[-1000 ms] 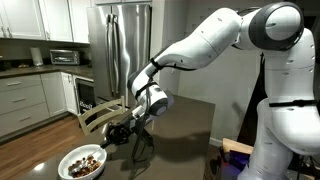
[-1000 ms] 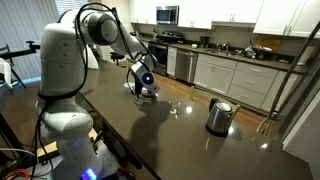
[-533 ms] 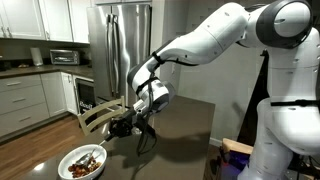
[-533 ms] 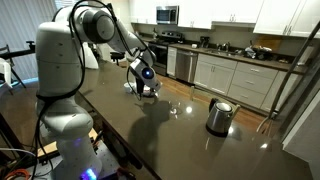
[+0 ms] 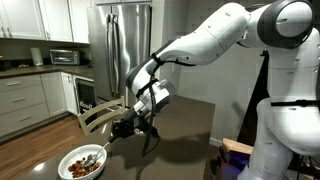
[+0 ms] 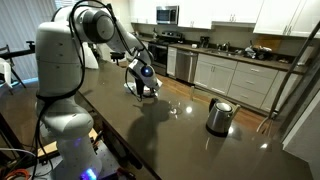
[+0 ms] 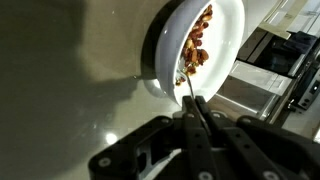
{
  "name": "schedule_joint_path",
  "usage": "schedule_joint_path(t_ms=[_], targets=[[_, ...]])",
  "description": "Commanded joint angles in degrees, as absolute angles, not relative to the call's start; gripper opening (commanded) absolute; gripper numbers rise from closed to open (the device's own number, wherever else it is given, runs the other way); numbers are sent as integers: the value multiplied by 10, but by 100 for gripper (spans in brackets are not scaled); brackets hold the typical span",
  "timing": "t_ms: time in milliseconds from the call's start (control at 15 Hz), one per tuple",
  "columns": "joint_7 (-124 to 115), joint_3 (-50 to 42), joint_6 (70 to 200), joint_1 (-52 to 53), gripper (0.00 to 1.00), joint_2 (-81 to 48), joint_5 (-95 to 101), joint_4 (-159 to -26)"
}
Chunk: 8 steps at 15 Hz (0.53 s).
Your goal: Use the spoon to transfer contents from the white bowl into the glass cup then put the spoon in the bowl
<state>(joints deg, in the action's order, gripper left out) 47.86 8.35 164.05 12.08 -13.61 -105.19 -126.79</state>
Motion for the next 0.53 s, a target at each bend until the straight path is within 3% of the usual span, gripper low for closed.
schedule_joint_path(t_ms=[0,467], targets=[[479,83,1641,121,5,-136,-1052,-1268],[467,85,1646,123,2,-129,-1030,-1263]])
